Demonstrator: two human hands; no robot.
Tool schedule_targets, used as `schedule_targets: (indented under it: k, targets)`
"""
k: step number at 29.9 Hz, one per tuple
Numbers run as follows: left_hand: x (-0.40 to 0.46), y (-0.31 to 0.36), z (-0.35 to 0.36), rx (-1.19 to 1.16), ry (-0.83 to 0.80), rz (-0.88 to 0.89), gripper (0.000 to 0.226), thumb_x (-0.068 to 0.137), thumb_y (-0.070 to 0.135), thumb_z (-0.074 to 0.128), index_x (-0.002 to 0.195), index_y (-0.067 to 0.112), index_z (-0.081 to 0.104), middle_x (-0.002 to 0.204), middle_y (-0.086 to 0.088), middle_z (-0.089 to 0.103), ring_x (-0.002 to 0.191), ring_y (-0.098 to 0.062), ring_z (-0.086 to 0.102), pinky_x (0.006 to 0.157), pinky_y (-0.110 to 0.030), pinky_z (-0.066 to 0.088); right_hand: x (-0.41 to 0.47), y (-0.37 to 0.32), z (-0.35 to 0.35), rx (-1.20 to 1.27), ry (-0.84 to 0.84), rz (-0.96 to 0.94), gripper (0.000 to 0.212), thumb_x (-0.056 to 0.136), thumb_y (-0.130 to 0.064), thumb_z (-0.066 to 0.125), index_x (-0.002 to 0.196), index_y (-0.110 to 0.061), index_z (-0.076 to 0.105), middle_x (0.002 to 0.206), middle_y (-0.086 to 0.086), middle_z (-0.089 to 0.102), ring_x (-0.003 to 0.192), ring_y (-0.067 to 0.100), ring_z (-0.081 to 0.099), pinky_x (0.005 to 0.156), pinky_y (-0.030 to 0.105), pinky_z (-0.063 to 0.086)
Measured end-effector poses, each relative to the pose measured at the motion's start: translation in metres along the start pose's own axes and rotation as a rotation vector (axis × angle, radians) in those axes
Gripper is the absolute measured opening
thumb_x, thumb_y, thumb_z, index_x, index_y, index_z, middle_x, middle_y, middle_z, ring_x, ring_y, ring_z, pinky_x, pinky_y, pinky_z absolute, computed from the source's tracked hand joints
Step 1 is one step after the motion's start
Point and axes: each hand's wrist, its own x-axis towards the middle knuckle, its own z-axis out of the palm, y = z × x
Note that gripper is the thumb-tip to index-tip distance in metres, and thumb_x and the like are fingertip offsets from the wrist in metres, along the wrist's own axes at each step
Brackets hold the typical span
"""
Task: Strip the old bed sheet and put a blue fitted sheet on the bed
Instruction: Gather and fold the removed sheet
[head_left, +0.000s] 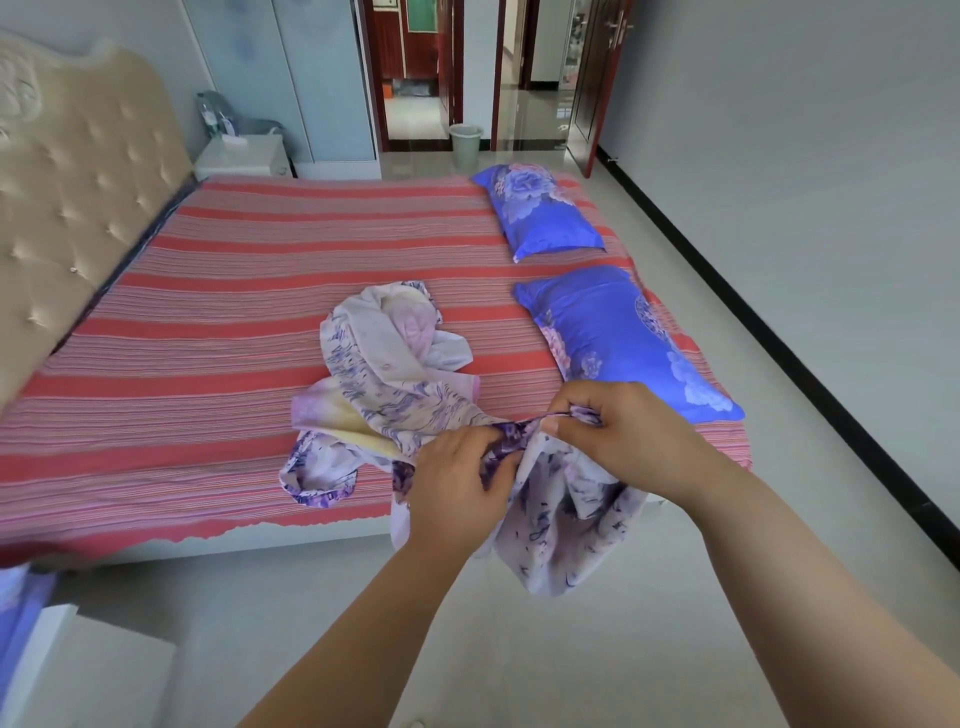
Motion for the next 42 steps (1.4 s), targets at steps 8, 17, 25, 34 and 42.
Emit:
schedule_targets:
  k: [8, 17, 25, 34, 42]
  targets:
    - [0.009, 0.029, 0.002, 0.348, 0.211, 0.153, 0.018, 0.073, 0.017, 0.053, 0.082, 0.009, 0.066, 0.111, -0.008, 0.063, 0.101, -0.031, 0.052, 0.088, -0.042, 0.041, 0.000, -0.008, 0.003, -0.068, 0.010, -0.002, 0.013, 0.089, -0.039, 0.061, 0.080, -0.030, 0.062, 0.064, -0.010, 0.054, 0.065, 0.009, 0.048, 0.069, 0.033, 0.047]
    - [0.025, -0.004, -0.002, 0.537, -0.245, -0.138, 0.033, 0.070, 0.023, 0.057, 0.100, 0.018, 0.069, 0.119, 0.008, 0.062, 0.109, -0.025, 0.050, 0.082, -0.038, 0.031, -0.004, -0.018, 0.001, -0.208, 0.020, -0.032, 0.017, 0.091, -0.042, 0.056, 0.089, -0.027, 0.063, 0.072, -0.009, 0.055, 0.071, 0.014, 0.048, 0.068, 0.031, 0.045]
    - [0.055, -0.048, 0.004, 0.532, -0.544, -0.222, 0.042, 0.090, 0.036, 0.047, 0.129, 0.020, 0.049, 0.146, 0.008, 0.036, 0.127, -0.025, 0.030, 0.098, -0.040, 0.029, -0.011, -0.023, -0.017, -0.175, 0.044, -0.054, 0.011, 0.090, -0.040, 0.058, 0.083, -0.032, 0.063, 0.068, -0.006, 0.058, 0.063, 0.010, 0.047, 0.065, 0.035, 0.047]
    - [0.061, -0.043, 0.003, 0.305, -0.080, -0.193, 0.029, 0.086, 0.021, 0.055, 0.110, 0.006, 0.050, 0.084, -0.014, 0.064, 0.077, -0.035, 0.062, 0.056, -0.032, 0.040, -0.023, -0.008, -0.048, -0.246, 0.157, 0.024, 0.014, 0.090, -0.040, 0.059, 0.083, -0.028, 0.063, 0.055, -0.007, 0.047, 0.061, 0.002, 0.047, 0.051, 0.018, 0.032]
    - [0.044, -0.040, 0.034, 0.177, 0.112, 0.268, 0.019, 0.086, 0.017, 0.051, 0.091, 0.009, 0.067, 0.123, -0.009, 0.060, 0.117, -0.029, 0.051, 0.097, -0.038, 0.041, -0.023, -0.007, -0.047, -0.224, 0.184, 0.033, 0.014, 0.090, -0.039, 0.059, 0.084, -0.027, 0.063, 0.059, -0.009, 0.049, 0.060, 0.002, 0.047, 0.054, 0.017, 0.034]
